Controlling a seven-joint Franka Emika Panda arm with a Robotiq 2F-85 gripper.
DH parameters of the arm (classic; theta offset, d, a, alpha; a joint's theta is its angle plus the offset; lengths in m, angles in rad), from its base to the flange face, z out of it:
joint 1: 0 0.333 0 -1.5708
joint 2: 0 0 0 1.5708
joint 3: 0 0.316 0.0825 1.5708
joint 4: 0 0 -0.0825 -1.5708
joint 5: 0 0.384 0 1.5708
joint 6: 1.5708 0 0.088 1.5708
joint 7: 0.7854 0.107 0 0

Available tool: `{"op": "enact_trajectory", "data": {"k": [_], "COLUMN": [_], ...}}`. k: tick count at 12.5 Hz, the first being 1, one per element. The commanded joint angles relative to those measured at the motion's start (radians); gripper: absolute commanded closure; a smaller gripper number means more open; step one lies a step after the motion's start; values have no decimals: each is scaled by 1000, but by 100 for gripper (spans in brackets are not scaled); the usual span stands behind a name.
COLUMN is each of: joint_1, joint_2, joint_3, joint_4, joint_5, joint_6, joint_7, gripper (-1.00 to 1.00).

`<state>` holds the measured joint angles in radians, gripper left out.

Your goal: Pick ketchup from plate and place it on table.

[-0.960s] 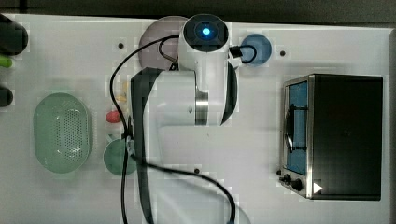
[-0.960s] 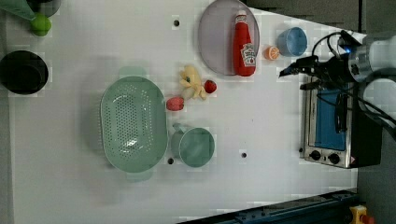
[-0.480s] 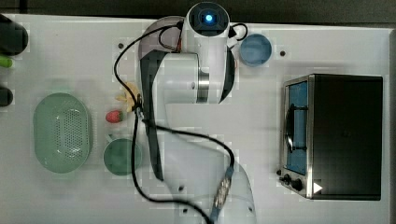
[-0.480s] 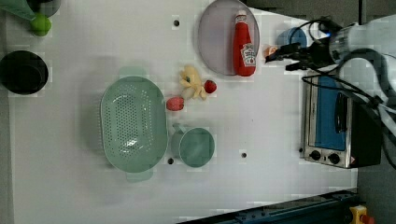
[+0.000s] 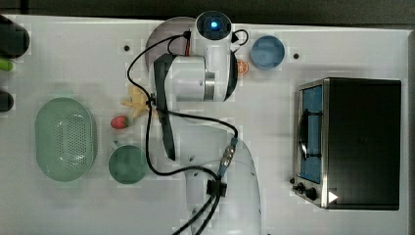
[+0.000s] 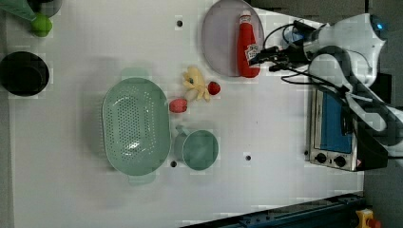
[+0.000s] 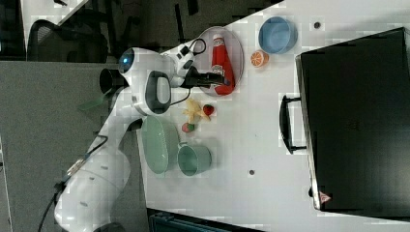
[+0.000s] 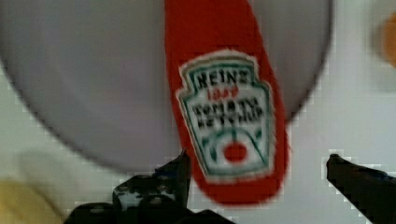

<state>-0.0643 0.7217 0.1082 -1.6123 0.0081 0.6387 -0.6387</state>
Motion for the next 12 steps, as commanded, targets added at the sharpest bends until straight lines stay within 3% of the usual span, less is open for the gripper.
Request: {"op": "enact_trajectory", "data": {"k": [1,8,9,12], "joint_1": [20,27,27,25], "joint_2": [18,116,119,112], "joint_3": [3,-5,-3,-1], "joint_4": [39,56,58,67], "joint_5": [-10,-39,-39,-38], "joint_6": [112,260,268,266], "joint_7": [-70,-70,-69,-69], "gripper": [-100,-100,-92,-20]}}
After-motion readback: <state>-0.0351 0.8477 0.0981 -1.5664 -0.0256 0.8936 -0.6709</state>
